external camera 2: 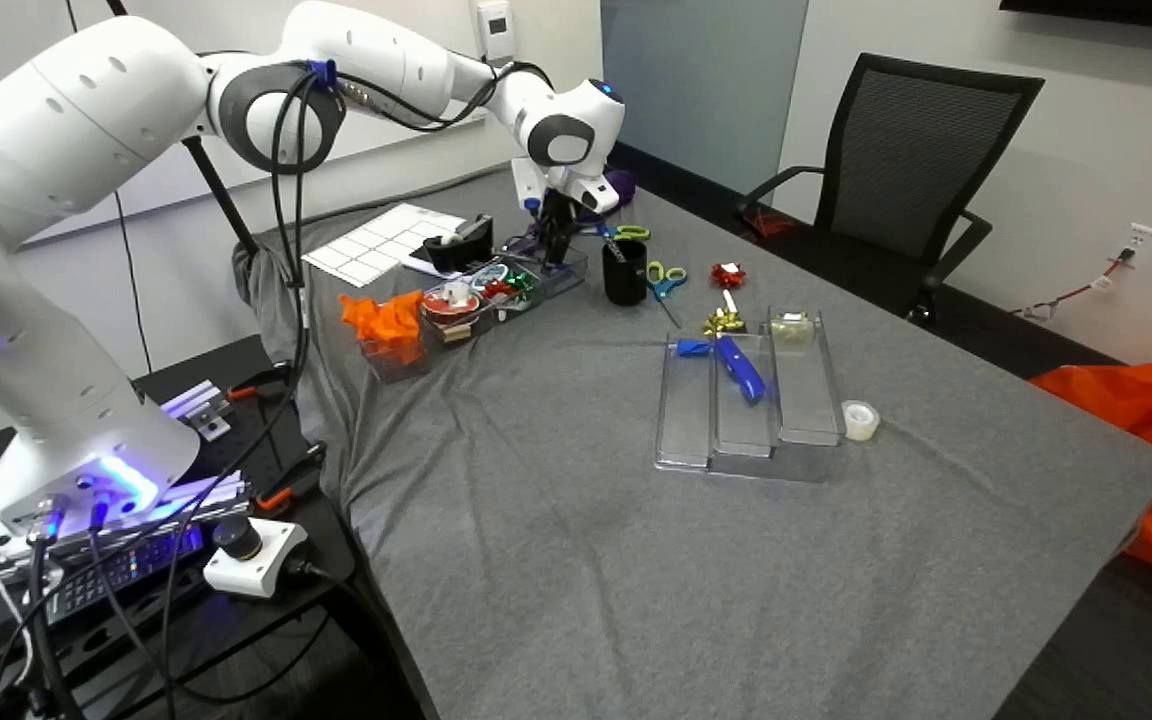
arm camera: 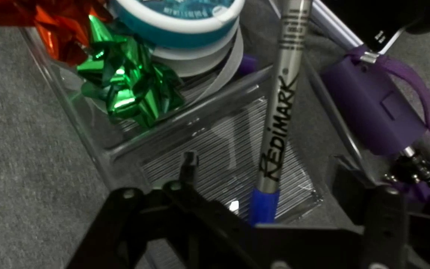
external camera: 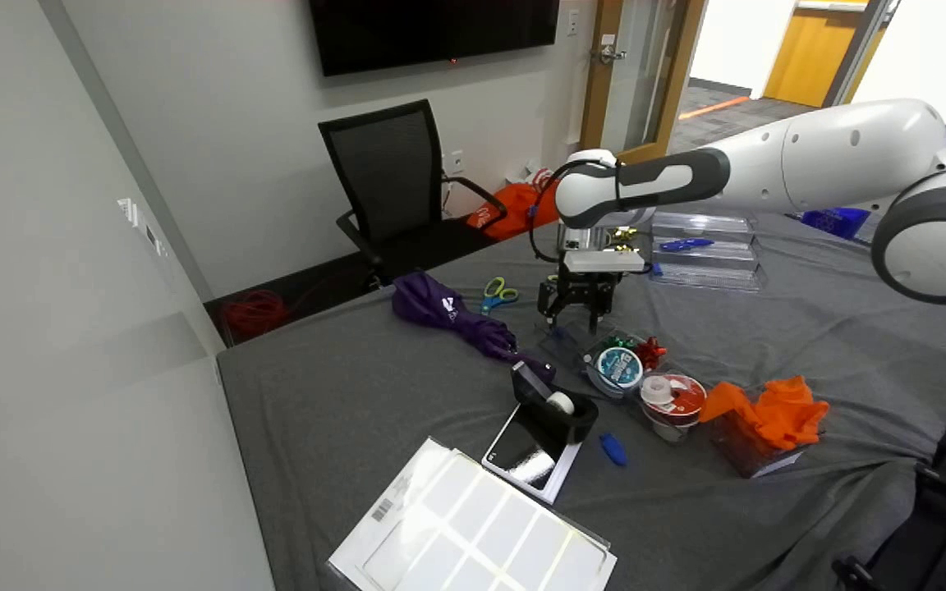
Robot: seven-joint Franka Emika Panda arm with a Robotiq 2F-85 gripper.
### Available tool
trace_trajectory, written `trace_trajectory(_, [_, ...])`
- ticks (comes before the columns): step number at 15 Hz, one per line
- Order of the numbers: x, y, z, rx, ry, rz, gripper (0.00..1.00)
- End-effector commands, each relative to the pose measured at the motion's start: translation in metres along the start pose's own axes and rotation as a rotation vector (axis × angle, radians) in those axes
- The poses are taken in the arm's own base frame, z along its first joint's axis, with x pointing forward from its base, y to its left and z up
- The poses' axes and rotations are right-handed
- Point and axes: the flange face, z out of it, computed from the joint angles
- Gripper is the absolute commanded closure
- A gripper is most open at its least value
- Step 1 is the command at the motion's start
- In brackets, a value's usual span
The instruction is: Move the markers from the clear box to the black cup then move the cup to the right
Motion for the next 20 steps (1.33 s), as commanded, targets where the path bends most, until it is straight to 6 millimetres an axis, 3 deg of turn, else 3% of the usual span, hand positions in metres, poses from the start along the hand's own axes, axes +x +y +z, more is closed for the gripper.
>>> trace_trajectory(1, [0.001,0.004,0.001,-0.008,0.01,-0.031,0.4])
trace_trajectory(4, [0.002,0.004,0.005,-0.008,0.011,-0.033,0.63])
trace_trajectory(7, [0.002,0.005,0.012,-0.012,-0.003,-0.029,0.75])
trace_trajectory(8, [0.002,0.005,0.015,-0.015,-0.009,-0.027,0.77])
trace_trajectory(10, [0.004,0.006,0.024,-0.024,-0.014,-0.021,0.72])
trace_trajectory(12, [0.005,0.008,0.032,-0.027,-0.022,-0.018,0.92])
trace_trajectory(14, [0.005,0.009,0.031,-0.021,-0.028,-0.017,0.99])
trace_trajectory(20, [-0.004,0.007,0.009,0.002,-0.005,-0.031,0.96])
